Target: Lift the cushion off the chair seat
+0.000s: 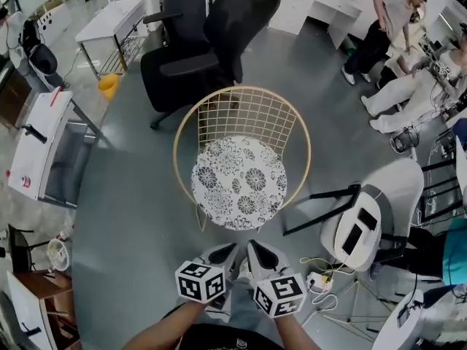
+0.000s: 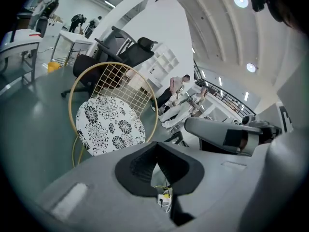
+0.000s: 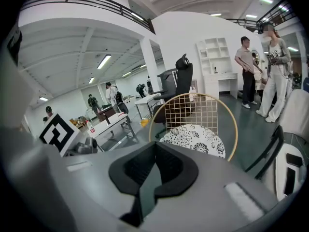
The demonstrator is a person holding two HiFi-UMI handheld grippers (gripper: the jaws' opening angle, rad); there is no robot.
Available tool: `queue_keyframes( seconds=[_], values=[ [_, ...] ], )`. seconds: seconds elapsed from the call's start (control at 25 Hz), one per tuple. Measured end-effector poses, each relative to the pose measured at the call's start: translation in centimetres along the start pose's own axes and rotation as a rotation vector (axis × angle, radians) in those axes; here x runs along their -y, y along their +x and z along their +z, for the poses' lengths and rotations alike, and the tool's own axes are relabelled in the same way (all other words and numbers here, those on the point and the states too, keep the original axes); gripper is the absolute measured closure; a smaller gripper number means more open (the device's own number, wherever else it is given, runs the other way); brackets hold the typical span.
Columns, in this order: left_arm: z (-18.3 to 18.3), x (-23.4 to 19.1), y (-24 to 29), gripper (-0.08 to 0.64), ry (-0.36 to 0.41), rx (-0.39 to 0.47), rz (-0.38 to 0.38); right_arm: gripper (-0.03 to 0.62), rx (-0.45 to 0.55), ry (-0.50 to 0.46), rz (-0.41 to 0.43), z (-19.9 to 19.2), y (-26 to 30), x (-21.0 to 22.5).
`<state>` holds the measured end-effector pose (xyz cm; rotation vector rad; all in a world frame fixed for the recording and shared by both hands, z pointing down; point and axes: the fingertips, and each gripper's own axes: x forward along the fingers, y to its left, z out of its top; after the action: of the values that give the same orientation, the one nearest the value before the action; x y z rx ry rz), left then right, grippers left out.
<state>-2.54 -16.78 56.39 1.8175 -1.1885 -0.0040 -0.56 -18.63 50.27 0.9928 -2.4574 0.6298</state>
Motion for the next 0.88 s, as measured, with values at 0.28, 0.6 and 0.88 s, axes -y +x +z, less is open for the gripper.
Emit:
queue_keyframes(
  seconds=[0.28,0.6,0.88],
  values=[
    [-1.7,-4.7,5.3,0.537,-0.189,0.072,0.05,0.595,-0.079,-0.017,0.124,-1.7,4.3,4.4],
    [-6.0,-11.8,9.2,0.442,-0.38,0.152,0.155,0.595,-0.122,-0.041,0.231,-2.6,7.3,6.4],
    [-9.2,-16.0,11.3,0.38,-0.48,0.218,0.179,0.595,-0.147,0.006,0.268,-4.4,7.9,7.2]
  ],
)
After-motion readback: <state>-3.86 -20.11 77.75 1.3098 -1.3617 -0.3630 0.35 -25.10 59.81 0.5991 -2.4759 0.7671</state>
